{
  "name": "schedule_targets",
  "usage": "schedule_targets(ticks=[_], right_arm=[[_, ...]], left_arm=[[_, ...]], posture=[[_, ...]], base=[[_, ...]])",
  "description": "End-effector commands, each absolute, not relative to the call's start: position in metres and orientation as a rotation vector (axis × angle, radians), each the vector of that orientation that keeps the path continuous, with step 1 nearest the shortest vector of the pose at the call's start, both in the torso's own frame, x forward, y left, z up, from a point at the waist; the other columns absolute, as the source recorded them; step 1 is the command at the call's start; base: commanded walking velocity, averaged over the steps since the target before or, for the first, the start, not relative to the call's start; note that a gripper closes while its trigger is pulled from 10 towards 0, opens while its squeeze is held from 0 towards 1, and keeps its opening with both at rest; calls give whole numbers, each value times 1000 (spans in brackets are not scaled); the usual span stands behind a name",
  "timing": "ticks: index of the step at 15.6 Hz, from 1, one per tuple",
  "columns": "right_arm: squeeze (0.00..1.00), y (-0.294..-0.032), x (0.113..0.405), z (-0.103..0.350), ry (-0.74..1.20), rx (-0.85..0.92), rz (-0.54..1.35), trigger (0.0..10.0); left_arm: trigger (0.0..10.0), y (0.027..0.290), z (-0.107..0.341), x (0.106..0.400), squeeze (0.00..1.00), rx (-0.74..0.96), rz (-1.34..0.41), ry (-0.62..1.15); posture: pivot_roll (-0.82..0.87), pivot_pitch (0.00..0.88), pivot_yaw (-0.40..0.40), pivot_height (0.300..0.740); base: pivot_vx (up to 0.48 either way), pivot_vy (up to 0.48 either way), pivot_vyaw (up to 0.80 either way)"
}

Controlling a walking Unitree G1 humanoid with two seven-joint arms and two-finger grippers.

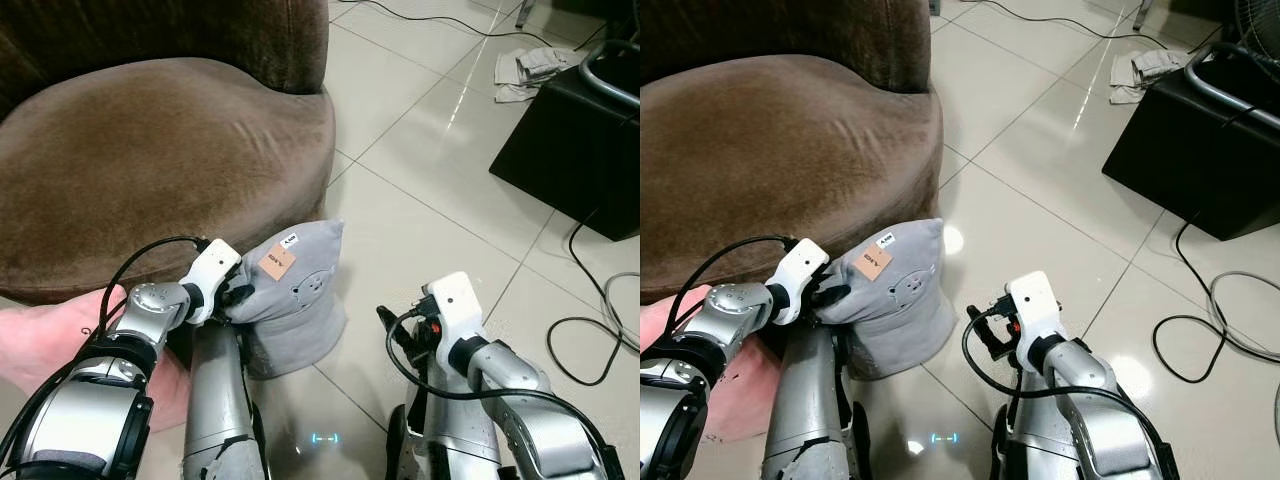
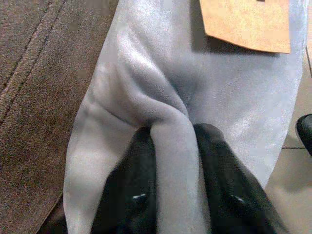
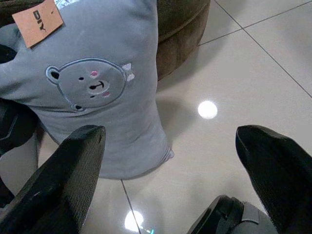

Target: Move the pillow to the sofa from floor

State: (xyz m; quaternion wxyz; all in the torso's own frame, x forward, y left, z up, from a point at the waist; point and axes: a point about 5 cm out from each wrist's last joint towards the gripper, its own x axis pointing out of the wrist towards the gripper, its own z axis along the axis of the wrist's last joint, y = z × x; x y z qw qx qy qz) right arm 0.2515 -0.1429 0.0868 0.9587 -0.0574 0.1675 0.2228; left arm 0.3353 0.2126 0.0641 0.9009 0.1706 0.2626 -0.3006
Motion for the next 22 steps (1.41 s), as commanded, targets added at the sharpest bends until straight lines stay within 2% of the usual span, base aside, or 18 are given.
schedule_targets(ticks=[1, 6, 8, 10, 11, 13, 14, 16, 18, 22], right_arm=[[0, -143, 252, 83, 346, -110, 451, 10000], [0, -143, 261, 81, 333, -98, 426, 10000], [0, -142, 266, 80, 327, -95, 414, 10000], [0, -144, 278, 79, 312, -85, 367, 10000], [0, -151, 284, 83, 300, -53, 295, 10000], [0, -155, 288, 87, 286, -30, 257, 10000], [0, -156, 292, 91, 273, -34, 259, 10000], [0, -155, 296, 92, 263, -53, 284, 10000], [0, -154, 299, 89, 281, -94, 329, 10000], [0, -146, 297, 83, 305, -142, 399, 10000]], left_arm=[[0, 212, 50, 325, 0, 311, -647, 597], [0, 202, 54, 328, 0, 221, -650, 534], [0, 195, 57, 332, 0, 189, -653, 487], [0, 184, 69, 340, 0, 114, -627, 360], [0, 183, 84, 348, 0, 74, -541, 224], [0, 190, 101, 356, 0, 41, -467, 119], [9922, 193, 108, 360, 0, 70, -478, 117], [10000, 195, 110, 363, 0, 208, -518, 185], [10000, 203, 107, 366, 0, 385, -492, 335], [10000, 200, 94, 362, 0, 505, -574, 471]], posture=[[51, 167, 21, 480], [51, 134, 28, 480], [46, 95, 32, 480], [31, 55, 32, 480], [13, 18, 28, 480], [1, 0, 22, 480], [0, 0, 19, 480], [7, 9, 18, 480], [15, 18, 17, 480], [3, 27, 21, 480]], base=[[0, 0, 0], [0, 0, 0], [0, 0, 0], [0, 0, 0], [0, 0, 0], [0, 0, 0], [0, 0, 0], [0, 0, 0], [0, 0, 0], [0, 0, 0]])
